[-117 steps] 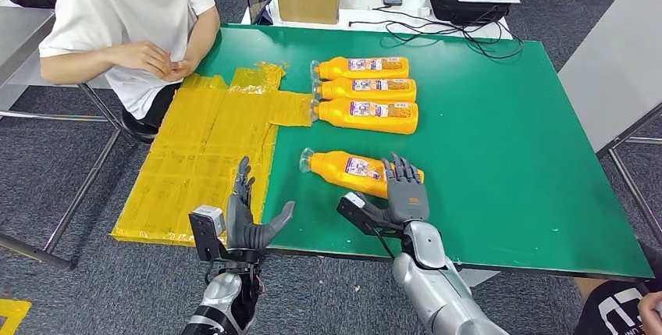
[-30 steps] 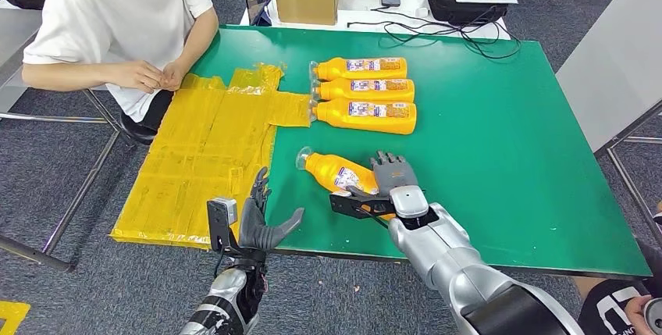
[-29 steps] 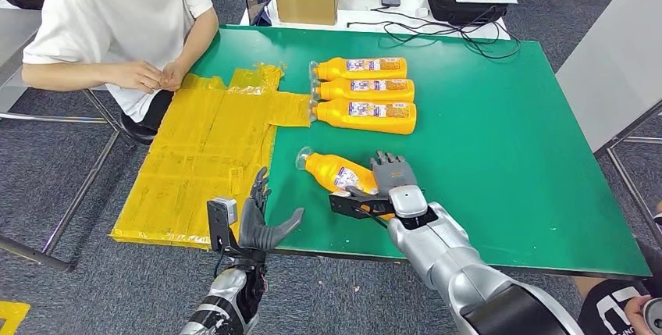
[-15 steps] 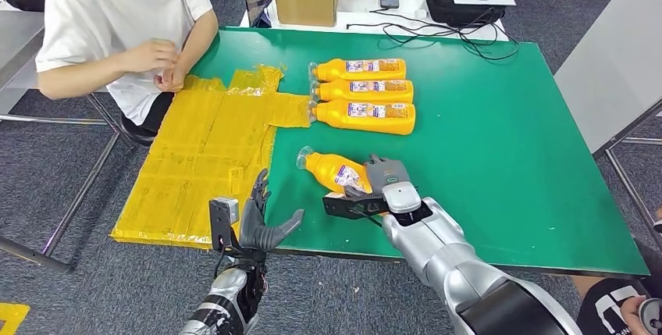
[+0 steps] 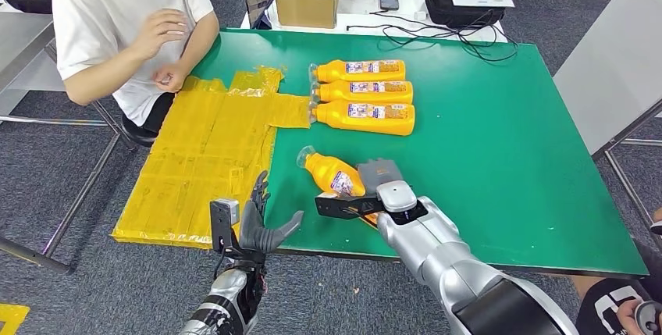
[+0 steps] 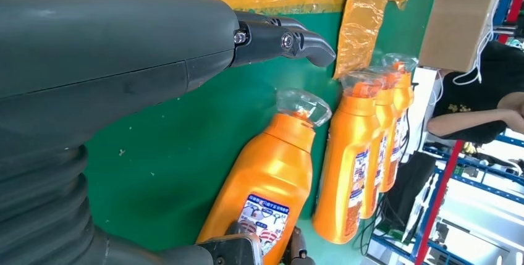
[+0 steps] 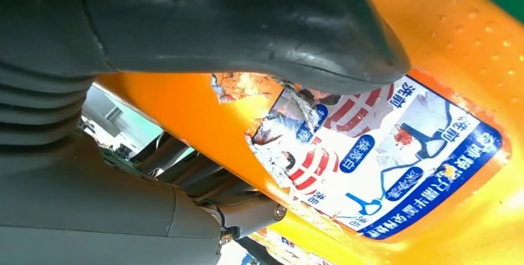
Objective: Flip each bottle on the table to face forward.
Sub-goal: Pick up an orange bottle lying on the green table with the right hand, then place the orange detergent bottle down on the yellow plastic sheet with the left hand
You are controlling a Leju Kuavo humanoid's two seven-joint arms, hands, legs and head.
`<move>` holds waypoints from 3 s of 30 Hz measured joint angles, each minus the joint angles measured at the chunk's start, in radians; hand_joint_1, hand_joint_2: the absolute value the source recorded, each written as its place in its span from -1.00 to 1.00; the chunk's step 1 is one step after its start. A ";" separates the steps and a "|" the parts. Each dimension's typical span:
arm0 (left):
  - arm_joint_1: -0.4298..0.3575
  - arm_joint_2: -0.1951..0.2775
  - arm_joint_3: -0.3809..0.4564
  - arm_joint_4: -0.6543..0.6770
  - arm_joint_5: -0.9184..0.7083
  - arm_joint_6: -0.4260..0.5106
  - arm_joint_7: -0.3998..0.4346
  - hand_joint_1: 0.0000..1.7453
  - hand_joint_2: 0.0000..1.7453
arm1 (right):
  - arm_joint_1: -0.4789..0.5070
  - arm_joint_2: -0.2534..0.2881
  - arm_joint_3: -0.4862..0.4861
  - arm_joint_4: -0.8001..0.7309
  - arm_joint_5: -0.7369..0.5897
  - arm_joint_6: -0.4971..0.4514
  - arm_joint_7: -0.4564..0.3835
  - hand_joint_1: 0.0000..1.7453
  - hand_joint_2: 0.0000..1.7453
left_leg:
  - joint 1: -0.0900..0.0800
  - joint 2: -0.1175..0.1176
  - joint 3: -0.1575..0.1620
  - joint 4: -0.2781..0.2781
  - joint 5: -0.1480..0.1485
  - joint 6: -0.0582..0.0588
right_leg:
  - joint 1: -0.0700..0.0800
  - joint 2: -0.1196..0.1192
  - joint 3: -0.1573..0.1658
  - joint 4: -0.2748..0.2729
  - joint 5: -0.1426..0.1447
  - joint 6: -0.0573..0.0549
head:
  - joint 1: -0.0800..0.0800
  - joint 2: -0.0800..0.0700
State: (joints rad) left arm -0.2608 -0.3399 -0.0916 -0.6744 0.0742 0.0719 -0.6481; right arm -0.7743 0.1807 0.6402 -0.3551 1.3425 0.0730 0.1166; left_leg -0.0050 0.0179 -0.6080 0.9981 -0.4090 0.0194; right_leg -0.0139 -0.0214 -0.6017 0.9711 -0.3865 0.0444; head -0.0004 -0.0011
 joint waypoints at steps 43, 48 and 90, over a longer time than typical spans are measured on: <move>-0.003 -0.003 0.005 0.024 0.090 -0.054 -0.025 -1.00 1.00 | 0.251 0.026 -0.309 -0.250 -0.809 -0.261 -0.623 1.00 1.00 | 0.000 -0.002 -0.011 0.000 0.000 0.000 | 0.000 0.000 -0.010 0.000 0.000 0.000 | 0.000 0.000; 0.001 -0.003 0.005 0.001 0.113 -0.059 -0.025 -1.00 1.00 | 0.295 0.025 -0.310 -0.327 -0.835 -0.284 -0.635 1.00 1.00 | 0.000 -0.002 -0.011 0.000 0.000 0.000 | 0.000 0.000 -0.010 0.000 0.000 0.000 | 0.000 0.000; 0.066 0.031 -0.258 -0.279 0.113 -0.402 0.130 -1.00 1.00 | 0.523 -0.095 -0.063 -0.731 -0.522 -0.475 -0.686 1.00 1.00 | 0.000 -0.003 -0.014 0.000 0.000 0.000 | 0.000 -0.001 -0.012 0.000 -0.001 0.000 | 0.000 0.000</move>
State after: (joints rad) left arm -0.1950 -0.3094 -0.3494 -0.9532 0.1877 -0.3298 -0.5185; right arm -0.2515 0.0855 0.5770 -1.0864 0.8201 -0.4016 -0.5690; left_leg -0.0050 0.0146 -0.6219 0.9981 -0.4095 0.0193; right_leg -0.0138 -0.0221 -0.6138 0.9715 -0.3870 0.0448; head -0.0004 -0.0011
